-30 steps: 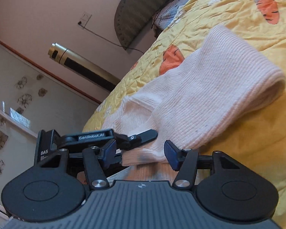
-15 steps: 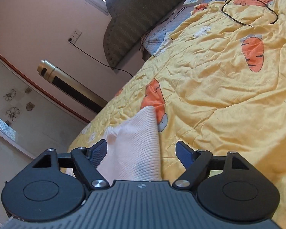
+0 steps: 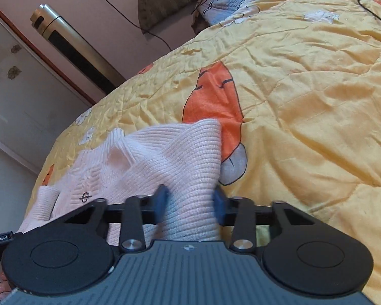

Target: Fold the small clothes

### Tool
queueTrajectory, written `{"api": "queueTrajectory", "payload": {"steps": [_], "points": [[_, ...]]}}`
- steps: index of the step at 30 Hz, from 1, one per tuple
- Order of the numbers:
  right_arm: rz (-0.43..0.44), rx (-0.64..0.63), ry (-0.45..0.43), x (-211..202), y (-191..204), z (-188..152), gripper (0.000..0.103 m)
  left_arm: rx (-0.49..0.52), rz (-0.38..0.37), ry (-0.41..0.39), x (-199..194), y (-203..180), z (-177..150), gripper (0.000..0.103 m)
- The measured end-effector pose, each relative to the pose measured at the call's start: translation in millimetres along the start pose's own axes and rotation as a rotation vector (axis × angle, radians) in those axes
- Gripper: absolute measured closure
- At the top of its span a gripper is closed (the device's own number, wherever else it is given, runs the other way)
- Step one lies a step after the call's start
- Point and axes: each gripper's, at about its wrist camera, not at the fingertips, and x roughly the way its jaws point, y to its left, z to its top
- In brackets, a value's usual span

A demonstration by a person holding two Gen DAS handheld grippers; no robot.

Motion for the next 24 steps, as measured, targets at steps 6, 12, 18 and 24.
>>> {"api": "queueTrajectory", "payload": {"steps": [6,12,18,24], "points": [[0.065,-0.057,-0.064,-22.5,12.3,0.8,0.084,0.005,0.048,0.022,8.8,6.6,-5.2,0.094],[-0.022,-0.063,-0.042,-9.9,4.6,-1.7,0.085,0.044,0.086,0.018,21.1,8.3,-14.6,0.094],[-0.035,-0.056,-0.053,-20.1,9.2,-2.3,0.07,0.083,0.098,-0.029,-15.7,0.6,-15.5,0.091],[0.028,-0.082,-0.222,-69.0,32.8,5.3,0.065,0.291,0.162,-0.152,-42.6,-32.0,-26.2,0.06]]}}
